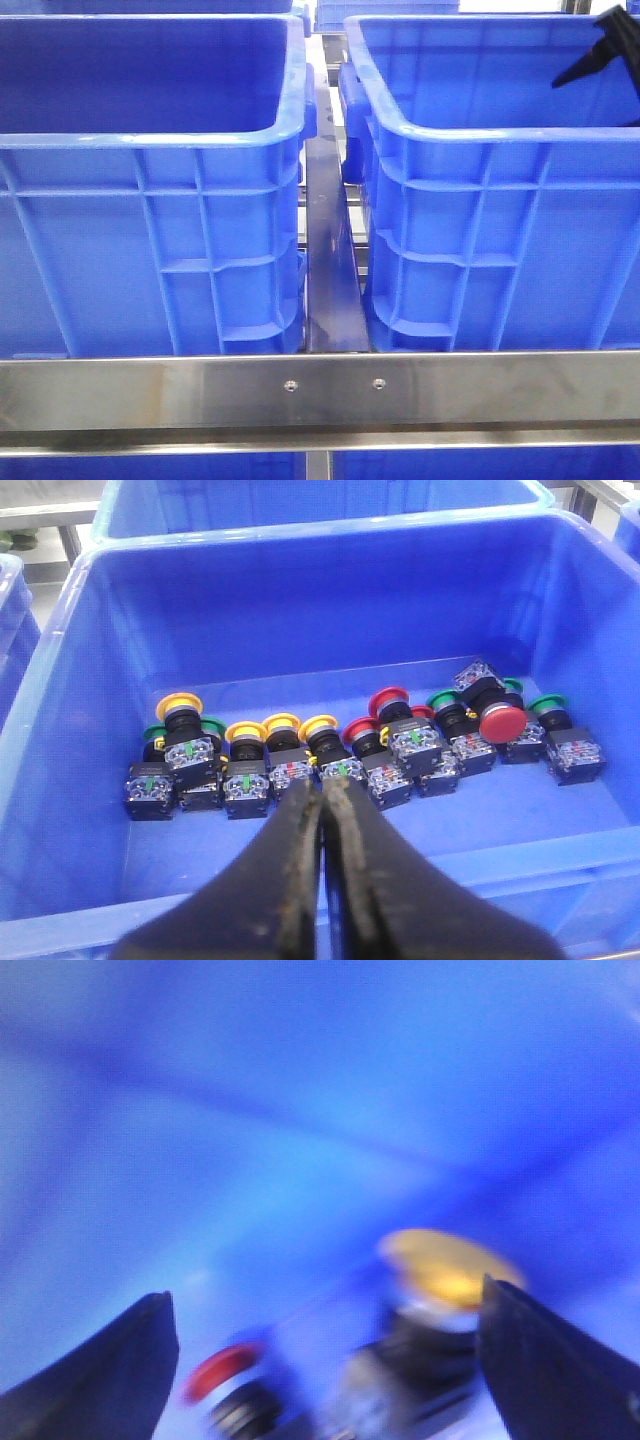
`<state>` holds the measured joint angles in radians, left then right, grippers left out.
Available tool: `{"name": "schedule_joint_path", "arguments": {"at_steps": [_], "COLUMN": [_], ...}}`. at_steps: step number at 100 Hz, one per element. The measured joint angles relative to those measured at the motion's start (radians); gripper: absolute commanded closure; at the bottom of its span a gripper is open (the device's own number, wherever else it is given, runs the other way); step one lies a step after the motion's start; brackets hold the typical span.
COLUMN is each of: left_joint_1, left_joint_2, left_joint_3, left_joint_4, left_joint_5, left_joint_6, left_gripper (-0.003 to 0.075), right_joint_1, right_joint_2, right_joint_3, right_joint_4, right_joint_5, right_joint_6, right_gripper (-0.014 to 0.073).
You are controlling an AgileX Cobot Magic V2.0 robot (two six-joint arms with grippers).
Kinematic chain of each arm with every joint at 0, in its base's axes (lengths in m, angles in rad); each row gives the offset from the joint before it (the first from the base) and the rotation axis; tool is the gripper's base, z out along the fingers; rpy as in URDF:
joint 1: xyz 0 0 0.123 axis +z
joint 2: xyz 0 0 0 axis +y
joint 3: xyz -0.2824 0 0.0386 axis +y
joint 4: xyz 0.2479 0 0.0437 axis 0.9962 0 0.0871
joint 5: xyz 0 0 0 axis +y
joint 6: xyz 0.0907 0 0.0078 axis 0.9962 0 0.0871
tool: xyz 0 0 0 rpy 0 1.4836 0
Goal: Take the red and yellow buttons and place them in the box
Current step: 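Lower the yellow button into the bin beside the red button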
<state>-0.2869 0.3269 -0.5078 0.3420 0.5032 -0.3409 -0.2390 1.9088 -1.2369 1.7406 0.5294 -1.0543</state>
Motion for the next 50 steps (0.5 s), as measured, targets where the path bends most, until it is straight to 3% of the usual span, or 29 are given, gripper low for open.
{"name": "schedule_joint_path", "arguments": {"at_steps": [21, 50], "left_joint_1": [0.000, 0.000], "left_joint_2": [0.000, 0.000], "left_joint_3": [0.000, 0.000], "left_joint_4": [0.000, 0.000], "left_joint_5": [0.000, 0.000], "left_joint_6": [0.000, 0.000], "left_gripper": [0.0739, 0.0739], "right_joint_1": [0.000, 0.009], "right_joint_2": [-0.137, -0.388], "right_joint_3": [0.055, 0.191], "right_joint_4": [-0.110, -0.298], "right_joint_5": [-0.010, -0.135], "right_joint_6": [0.000, -0.029], "right_gripper": [-0.0032, -0.0031]}}
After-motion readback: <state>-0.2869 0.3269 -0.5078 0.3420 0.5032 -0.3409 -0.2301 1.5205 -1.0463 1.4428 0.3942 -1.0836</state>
